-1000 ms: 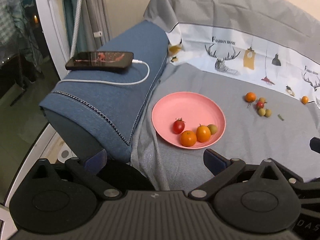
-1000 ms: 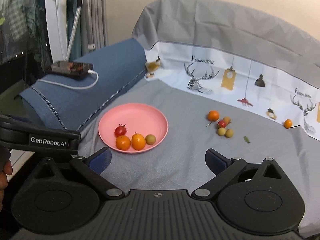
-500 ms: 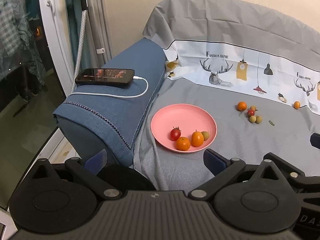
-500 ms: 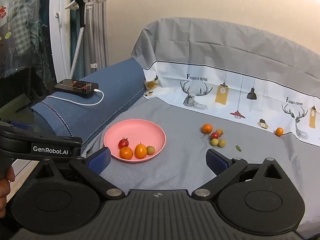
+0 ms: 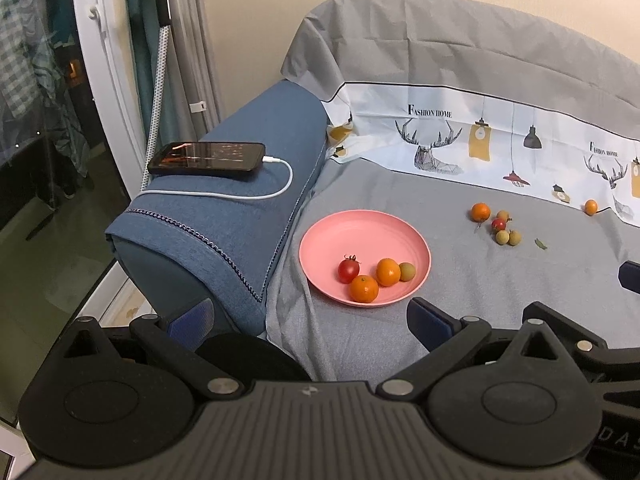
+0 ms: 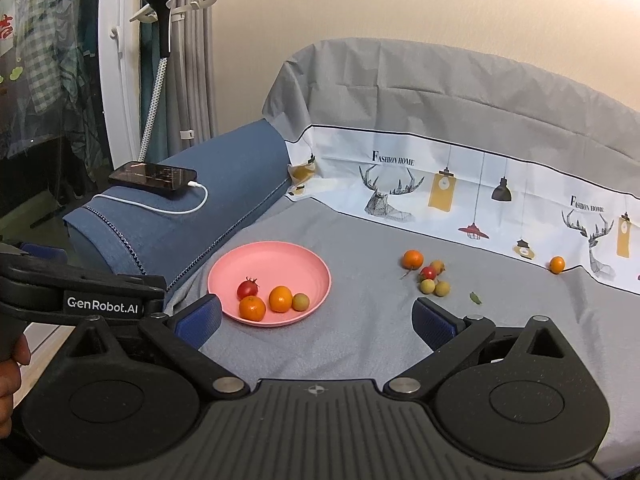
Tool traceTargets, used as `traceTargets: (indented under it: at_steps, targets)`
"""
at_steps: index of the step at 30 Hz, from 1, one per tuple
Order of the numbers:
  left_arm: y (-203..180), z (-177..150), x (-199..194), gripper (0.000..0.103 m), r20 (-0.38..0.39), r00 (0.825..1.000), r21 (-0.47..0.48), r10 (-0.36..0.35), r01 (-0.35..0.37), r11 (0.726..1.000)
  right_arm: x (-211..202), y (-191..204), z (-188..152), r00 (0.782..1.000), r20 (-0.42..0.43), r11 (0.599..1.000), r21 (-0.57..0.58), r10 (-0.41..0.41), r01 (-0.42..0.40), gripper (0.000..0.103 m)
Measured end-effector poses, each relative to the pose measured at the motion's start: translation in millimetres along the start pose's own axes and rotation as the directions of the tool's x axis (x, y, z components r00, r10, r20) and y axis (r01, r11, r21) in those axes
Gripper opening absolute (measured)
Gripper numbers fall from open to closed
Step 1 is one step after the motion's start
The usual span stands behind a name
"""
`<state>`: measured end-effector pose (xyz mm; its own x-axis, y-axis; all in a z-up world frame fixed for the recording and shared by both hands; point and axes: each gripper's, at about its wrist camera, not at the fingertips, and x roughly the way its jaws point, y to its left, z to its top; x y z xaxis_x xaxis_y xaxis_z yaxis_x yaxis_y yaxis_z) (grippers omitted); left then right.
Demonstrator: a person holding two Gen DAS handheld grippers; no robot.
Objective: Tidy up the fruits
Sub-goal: 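Withdraw both tools from the pink plate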
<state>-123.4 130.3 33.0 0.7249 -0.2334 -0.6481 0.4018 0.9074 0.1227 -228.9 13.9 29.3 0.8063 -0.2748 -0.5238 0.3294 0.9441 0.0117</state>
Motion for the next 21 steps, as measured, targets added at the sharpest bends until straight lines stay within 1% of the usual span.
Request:
traceTargets:
  at_steps: [21]
  targets:
    - [-2,0,16,0.103,-0.037,0.999,0.012,-0.001,0.002,1.000,14,0,1,0.999,-0.043,1.000,0.014,0.001,0.000,0.101]
